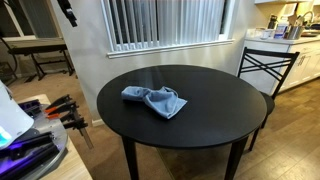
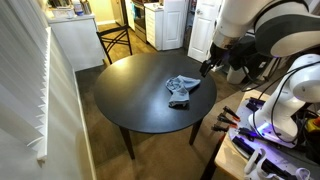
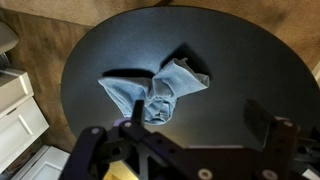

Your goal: Use the towel to wipe the table

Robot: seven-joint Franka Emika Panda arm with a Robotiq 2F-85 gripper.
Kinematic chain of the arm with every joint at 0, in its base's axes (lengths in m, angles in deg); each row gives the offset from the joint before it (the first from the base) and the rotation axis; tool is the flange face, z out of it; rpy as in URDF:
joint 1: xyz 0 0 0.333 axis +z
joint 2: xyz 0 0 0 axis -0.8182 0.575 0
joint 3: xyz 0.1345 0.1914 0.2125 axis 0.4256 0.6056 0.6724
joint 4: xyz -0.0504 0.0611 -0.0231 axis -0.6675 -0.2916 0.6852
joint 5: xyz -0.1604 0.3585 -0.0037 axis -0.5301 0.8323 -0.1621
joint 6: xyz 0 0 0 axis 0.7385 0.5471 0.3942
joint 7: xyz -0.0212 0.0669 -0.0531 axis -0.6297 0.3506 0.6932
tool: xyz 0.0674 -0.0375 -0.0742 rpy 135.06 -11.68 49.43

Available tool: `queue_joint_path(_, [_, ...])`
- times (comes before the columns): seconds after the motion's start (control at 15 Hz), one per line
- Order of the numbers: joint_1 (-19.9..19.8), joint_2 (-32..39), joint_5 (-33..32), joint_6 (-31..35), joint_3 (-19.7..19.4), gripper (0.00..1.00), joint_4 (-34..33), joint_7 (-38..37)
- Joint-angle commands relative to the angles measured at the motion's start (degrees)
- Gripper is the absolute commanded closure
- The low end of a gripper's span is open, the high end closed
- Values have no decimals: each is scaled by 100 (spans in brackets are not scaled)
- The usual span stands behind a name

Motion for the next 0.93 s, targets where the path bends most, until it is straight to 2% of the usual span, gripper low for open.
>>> queue_joint_path(0.0, [212, 81, -160, -10, -188, 0, -7, -135])
queue_joint_path(0.47, [258, 245, -22, -96, -246, 0, -93, -49])
queue_joint_path(0.53, [68, 321, -145, -8, -161, 0, -151, -333])
queue_joint_path(0.6, [-15, 442, -171, -33, -243, 0, -256, -414])
queue_joint_path(0.87, [-583, 1051, -597, 244, -793, 0, -886, -746])
